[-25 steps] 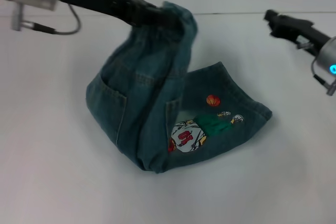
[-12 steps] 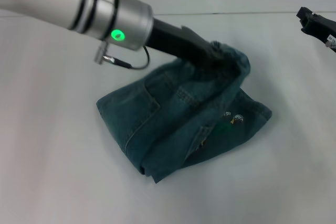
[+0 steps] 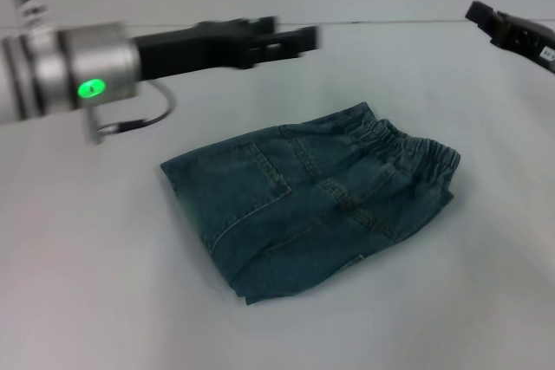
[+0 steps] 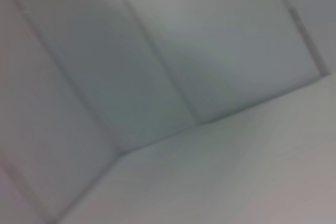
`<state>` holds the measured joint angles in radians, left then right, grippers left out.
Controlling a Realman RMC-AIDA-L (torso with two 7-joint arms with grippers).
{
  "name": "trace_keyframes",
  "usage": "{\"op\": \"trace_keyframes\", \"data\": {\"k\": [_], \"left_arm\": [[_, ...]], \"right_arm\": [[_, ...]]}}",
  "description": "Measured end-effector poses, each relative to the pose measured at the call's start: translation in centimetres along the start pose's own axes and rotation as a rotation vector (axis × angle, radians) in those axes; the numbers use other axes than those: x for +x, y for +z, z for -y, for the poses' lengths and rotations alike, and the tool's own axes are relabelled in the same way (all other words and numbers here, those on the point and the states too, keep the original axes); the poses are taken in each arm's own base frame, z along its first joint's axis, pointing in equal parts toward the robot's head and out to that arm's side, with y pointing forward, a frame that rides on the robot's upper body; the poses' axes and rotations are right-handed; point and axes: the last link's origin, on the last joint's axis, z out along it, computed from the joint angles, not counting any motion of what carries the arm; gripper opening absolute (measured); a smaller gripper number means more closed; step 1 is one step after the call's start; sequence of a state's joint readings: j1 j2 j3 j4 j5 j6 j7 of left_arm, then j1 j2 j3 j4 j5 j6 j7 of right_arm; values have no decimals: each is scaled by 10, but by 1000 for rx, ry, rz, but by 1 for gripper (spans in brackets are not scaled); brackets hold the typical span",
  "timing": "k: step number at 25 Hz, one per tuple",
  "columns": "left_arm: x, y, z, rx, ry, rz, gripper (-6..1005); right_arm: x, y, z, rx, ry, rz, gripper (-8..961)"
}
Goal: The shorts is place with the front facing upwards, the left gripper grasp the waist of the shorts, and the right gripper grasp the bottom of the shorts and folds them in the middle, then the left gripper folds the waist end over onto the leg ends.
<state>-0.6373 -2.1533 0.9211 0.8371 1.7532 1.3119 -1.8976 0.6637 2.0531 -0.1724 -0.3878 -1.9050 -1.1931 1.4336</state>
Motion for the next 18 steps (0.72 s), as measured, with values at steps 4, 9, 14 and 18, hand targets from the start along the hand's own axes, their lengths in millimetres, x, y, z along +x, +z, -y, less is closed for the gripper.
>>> {"op": "trace_keyframes", "data": {"k": [4, 9, 14, 18], "left_arm": [[-18, -42, 13, 10, -66, -45, 906], [-43, -96, 13, -25, -106, -60, 921], [-68, -140, 3, -39, -80, -72, 921], [-103, -159, -2, 36, 9, 8, 921]], "right_arm": [[-20, -14, -19, -200, -25, -86, 19], [-34, -35, -37, -377, -65, -247, 37], [-29, -58, -56, -513, -190, -362, 105], [-17, -70, -59, -529, -255, -424, 778]]}}
